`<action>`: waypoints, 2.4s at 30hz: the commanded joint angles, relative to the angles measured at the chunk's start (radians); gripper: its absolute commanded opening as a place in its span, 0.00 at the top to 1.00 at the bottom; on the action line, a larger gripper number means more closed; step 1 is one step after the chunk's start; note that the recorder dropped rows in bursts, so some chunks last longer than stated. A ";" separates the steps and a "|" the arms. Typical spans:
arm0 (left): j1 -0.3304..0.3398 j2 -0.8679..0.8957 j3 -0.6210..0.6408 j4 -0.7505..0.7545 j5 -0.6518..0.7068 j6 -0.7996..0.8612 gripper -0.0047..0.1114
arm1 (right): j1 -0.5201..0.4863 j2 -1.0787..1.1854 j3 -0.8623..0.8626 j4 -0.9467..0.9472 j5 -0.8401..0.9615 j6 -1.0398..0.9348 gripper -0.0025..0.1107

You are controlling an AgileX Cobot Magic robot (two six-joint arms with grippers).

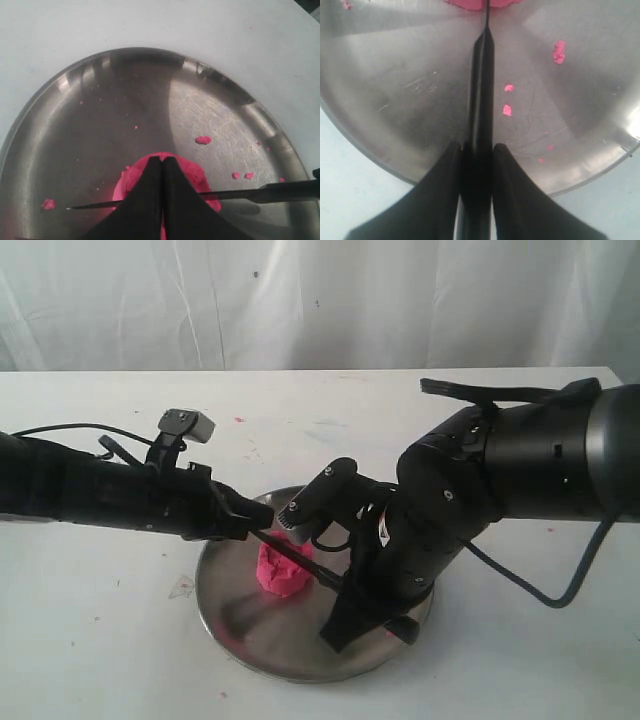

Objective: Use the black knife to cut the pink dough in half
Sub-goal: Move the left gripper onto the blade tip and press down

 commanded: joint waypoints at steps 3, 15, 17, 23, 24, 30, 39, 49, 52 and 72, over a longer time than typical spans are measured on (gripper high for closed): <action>-0.004 0.029 -0.002 -0.023 0.010 0.021 0.96 | -0.004 -0.003 0.003 0.002 -0.010 -0.012 0.98; -0.004 0.033 -0.002 -0.023 -0.027 0.037 0.96 | -0.004 -0.003 0.003 0.002 -0.010 -0.012 0.98; -0.004 0.041 -0.002 -0.023 -0.027 0.037 0.96 | -0.004 -0.003 0.003 0.002 -0.010 -0.012 0.98; -0.004 0.075 -0.002 -0.023 -0.027 0.043 0.96 | -0.004 -0.003 0.003 0.002 -0.005 -0.012 0.98; -0.004 0.077 -0.002 -0.023 -0.027 0.043 0.96 | -0.004 -0.003 0.003 0.002 -0.005 -0.012 0.98; -0.004 0.077 -0.002 -0.023 -0.025 0.043 0.96 | -0.004 -0.003 0.003 0.002 -0.007 -0.016 0.98; -0.004 0.077 -0.002 -0.023 -0.025 0.043 0.96 | -0.004 0.008 0.003 0.002 -0.020 -0.016 0.98; -0.004 0.077 -0.002 -0.023 -0.025 0.043 0.96 | -0.004 0.041 0.003 0.002 -0.020 -0.016 0.98; -0.004 0.077 -0.002 -0.023 -0.025 0.043 0.96 | -0.004 0.041 0.003 0.002 -0.020 -0.016 0.98; -0.004 0.082 -0.002 -0.023 -0.037 0.056 0.96 | -0.004 -0.005 0.001 0.002 -0.013 -0.016 0.98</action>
